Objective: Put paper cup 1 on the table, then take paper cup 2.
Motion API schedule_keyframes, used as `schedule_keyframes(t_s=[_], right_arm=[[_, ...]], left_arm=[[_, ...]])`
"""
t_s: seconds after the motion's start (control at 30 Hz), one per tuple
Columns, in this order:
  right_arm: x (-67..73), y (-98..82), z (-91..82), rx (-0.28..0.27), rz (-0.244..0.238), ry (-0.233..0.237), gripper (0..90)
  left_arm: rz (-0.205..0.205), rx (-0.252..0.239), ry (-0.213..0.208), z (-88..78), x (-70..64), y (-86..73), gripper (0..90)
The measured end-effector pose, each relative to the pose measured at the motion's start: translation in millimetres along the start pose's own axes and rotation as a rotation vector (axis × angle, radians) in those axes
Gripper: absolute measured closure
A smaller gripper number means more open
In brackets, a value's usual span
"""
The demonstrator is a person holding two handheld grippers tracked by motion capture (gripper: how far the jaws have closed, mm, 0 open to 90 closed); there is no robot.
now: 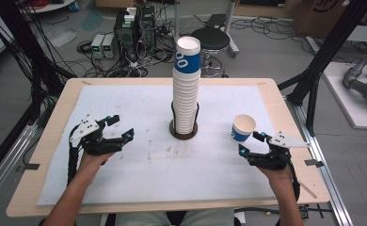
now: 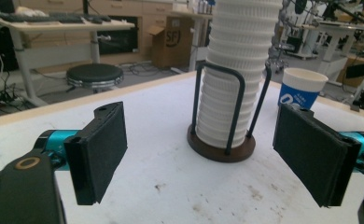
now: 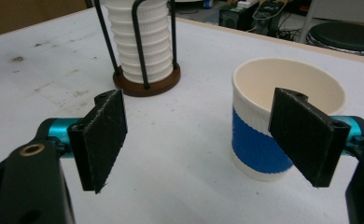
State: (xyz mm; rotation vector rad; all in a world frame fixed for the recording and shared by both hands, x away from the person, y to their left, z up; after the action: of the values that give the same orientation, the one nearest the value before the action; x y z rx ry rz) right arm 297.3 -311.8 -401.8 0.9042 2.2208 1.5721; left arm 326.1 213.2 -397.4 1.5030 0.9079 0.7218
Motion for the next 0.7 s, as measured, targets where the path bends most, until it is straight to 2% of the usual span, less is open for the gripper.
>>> schedule_keyframes(t_s=[0.23,0.4,0.7], right_arm=[[4.5,6.8,8.2,-0.020,0.004,0.028,20.1],[4.5,6.5,12.8,-0.010,0.004,0.044,20.1],[3.4,8.1,10.5,-0.031,0.007,0.043,20.1]], left_arm=[[0.004,0.003,0.008,-5.9,4.5,-1.4,17.2],[0.006,0.007,0.008,-7.7,3.4,-1.0,17.2],[-0.003,0.011,0.011,-6.0,4.3,-2.8,17.1]])
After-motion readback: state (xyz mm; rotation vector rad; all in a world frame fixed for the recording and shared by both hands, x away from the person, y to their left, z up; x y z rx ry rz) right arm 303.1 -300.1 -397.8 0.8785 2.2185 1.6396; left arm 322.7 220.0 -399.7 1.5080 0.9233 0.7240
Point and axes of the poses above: each handheld gripper's, and its own axes: z roughly forward along the jaws, y roughly out of its top, x roughly to its left, the point moved 1 cm from there along z, roughly forward along the jaws, and after that the axes turned 13 degrees about y, right-handed, at the moved point
